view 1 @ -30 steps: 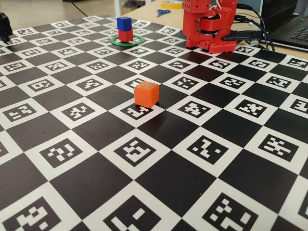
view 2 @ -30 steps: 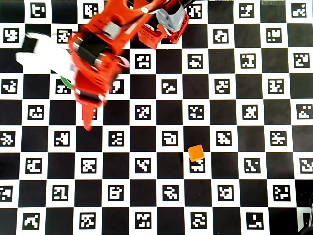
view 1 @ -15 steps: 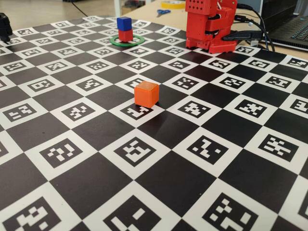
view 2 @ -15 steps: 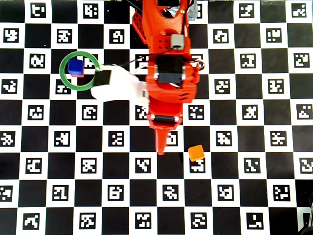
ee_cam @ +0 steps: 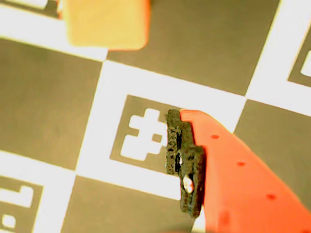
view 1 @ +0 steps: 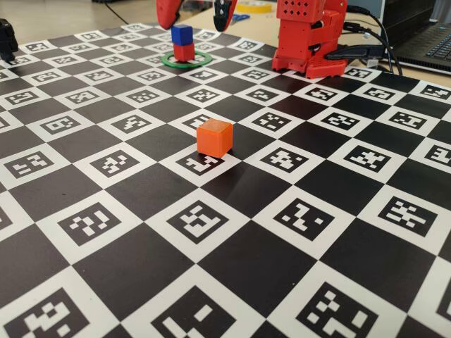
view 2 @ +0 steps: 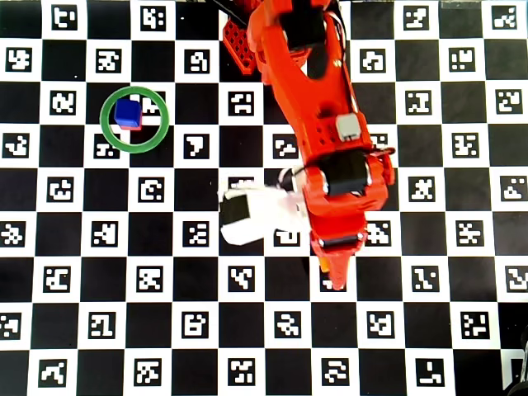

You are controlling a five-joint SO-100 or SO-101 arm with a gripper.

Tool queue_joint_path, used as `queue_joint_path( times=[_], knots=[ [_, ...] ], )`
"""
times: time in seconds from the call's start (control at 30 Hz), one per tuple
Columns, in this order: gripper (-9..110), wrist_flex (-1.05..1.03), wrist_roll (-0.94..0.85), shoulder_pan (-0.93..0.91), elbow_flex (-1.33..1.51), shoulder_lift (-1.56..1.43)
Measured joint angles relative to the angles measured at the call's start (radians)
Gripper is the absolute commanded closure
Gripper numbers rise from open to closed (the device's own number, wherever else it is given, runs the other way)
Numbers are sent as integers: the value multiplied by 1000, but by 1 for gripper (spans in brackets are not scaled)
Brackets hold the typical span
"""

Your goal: Grab the red cube then put it in the green circle then put the blue cube on top and finally the orange cube on top

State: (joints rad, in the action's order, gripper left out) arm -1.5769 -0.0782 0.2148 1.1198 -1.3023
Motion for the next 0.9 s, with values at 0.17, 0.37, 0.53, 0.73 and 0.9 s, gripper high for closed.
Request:
queue_joint_path(
  times=[0.17,0.37,0.53,0.73,0.9],
  knots=[
    [55,92,-46,34,71,23],
    [55,201,-78,49,183,44],
    [55,279,-106,49,230,78],
    [55,331,-121,43,256,140],
    [55,350,-115,37,288,146]
  ],
)
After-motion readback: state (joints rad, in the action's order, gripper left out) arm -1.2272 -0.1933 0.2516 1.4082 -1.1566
